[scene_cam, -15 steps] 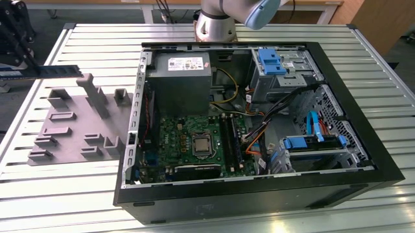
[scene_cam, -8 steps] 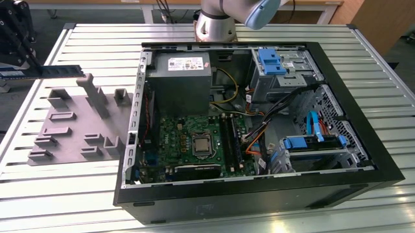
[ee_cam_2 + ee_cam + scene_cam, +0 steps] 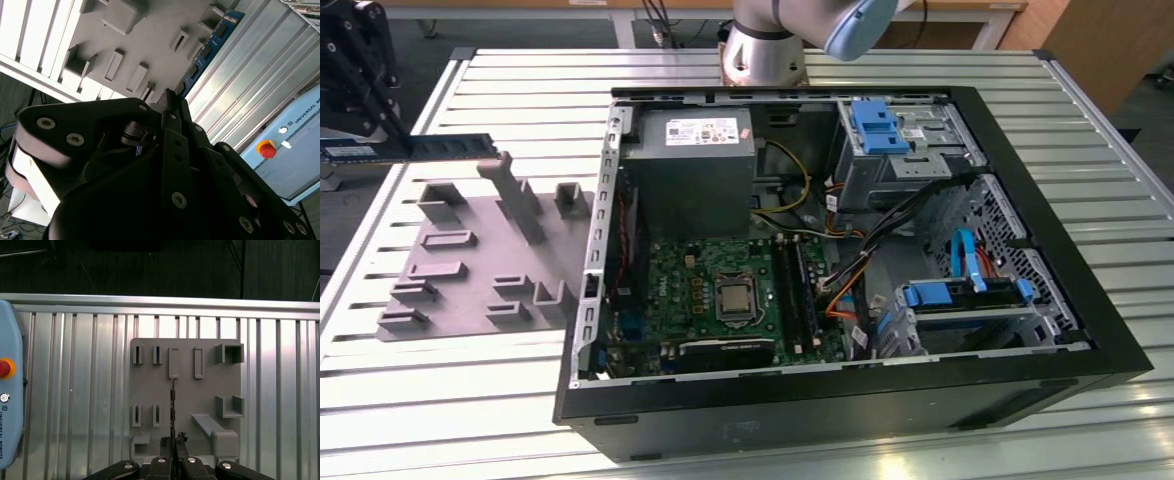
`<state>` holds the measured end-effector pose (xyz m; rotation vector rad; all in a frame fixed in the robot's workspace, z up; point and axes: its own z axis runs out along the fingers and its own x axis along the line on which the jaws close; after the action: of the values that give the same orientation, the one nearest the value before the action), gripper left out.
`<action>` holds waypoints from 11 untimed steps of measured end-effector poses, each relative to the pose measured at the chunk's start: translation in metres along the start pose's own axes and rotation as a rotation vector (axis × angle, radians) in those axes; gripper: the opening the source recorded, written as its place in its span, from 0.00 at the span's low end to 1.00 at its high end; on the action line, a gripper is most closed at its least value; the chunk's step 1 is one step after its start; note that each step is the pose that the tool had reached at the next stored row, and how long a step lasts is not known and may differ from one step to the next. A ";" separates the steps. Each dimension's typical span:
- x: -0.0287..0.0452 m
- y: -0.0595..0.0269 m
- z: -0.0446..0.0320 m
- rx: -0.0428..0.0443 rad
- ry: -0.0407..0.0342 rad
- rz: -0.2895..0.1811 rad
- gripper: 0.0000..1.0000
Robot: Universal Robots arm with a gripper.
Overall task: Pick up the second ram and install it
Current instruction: 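Pick up the second ram and move it above second insertion slot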
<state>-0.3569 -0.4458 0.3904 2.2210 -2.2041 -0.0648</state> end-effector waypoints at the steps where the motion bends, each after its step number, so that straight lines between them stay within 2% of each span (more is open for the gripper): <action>1: 0.0000 -0.0006 0.0000 0.0000 0.0000 0.000 0.14; 11: 0.0001 -0.0066 -0.0002 0.0000 0.0000 0.000 0.14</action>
<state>-0.3503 -0.4458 0.3904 2.2210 -2.2041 -0.0648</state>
